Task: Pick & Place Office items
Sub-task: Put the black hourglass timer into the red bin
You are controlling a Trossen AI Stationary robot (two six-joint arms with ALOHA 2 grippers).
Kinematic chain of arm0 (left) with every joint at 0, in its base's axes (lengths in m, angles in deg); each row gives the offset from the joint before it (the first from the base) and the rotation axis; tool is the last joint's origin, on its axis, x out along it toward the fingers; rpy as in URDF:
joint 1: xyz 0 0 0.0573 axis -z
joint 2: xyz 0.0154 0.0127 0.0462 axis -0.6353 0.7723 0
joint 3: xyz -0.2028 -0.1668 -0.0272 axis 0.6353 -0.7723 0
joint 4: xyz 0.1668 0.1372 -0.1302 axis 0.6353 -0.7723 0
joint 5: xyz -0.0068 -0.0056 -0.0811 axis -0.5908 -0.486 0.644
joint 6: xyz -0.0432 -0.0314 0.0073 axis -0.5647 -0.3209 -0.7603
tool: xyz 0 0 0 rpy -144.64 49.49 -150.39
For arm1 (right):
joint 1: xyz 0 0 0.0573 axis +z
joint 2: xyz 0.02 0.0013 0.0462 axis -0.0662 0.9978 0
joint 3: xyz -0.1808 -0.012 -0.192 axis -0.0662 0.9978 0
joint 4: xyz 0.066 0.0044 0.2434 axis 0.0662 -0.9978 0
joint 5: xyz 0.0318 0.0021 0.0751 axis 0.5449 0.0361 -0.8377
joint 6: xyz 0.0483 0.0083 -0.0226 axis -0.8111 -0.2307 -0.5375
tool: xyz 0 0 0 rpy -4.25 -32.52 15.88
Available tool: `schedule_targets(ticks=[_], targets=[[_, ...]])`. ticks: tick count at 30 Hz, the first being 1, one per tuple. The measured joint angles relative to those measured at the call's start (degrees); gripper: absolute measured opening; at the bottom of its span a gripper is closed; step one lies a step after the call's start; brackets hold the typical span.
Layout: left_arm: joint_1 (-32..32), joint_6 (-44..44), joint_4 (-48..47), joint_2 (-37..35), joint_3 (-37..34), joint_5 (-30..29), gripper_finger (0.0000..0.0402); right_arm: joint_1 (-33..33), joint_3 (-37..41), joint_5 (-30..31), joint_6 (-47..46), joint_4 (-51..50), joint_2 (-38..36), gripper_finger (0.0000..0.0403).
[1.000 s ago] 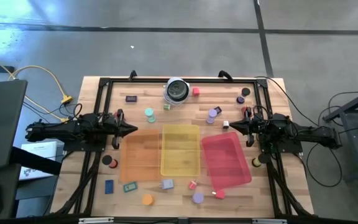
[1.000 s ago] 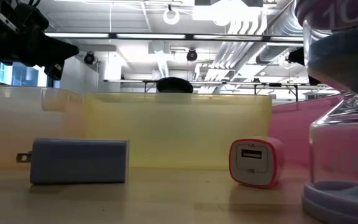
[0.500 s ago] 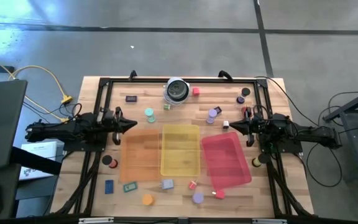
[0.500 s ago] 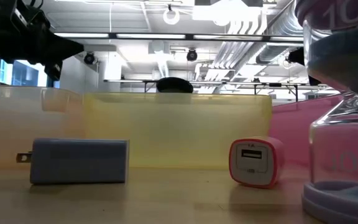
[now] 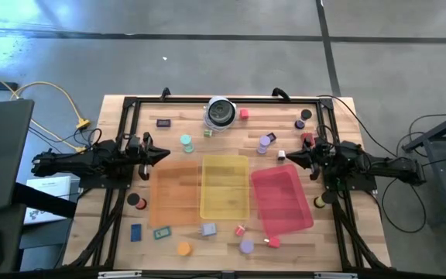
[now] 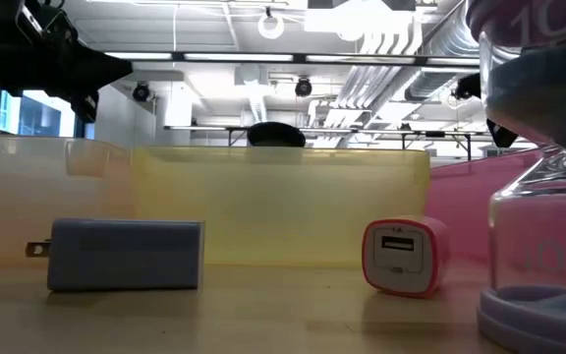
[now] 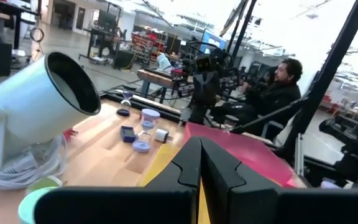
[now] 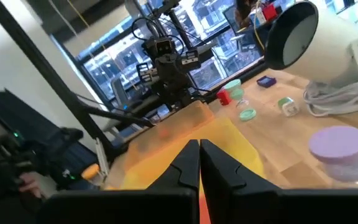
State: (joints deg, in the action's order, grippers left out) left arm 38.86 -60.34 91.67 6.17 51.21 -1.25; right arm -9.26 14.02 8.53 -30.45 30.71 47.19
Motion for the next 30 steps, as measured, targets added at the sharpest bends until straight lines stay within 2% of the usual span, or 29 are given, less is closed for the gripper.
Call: schedule_targets(ticks=[4, 7, 11, 14, 19, 23, 27, 30], targets=[[0.5, 0.0, 3.1, 0.0, 0.0, 0.4, 0.0001, 0.0, 0.0, -1.9, -0.3, 4.5, 0.0, 0.0002], [0.5, -0.6, 5.8, 0.0, 0.0, 0.1, 0.0001, -0.2, -0.2, 0.4, -0.4, 8.0, 0.0, 0.0002], [0.5, -7.6, 6.9, 0.0, 0.4, -0.9, 0.0002, -0.3, -3.3, 2.3, -0.4, 7.9, 0.0, 0.0007], [0.5, -11.9, 6.9, 0.0, 1.5, -1.2, 0.001, -0.3, -7.4, 3.7, 0.5, 7.4, 1.1, 0.0025], [0.4, -16.4, 11.5, 1.7, 4.7, -2.1, 0.0032, -0.3, -16.8, 6.8, 2.9, 1.7, 6.0, 0.0084], [0.4, -17.4, 14.1, 4.9, 7.7, -5.2, 0.0061, -0.3, -26.1, 9.2, 3.0, -6.4, 12.4, 0.0145], [0.4, -17.0, 16.5, 9.4, 11.0, -7.6, 0.0103, -0.3, -36.3, 9.3, 2.6, -18.0, 20.0, 0.0205], [0.4, -16.9, 17.4, 13.6, 12.9, -8.5, 0.0138, -0.3, -44.5, 11.6, 2.6, -27.9, 25.9, 0.0242]])
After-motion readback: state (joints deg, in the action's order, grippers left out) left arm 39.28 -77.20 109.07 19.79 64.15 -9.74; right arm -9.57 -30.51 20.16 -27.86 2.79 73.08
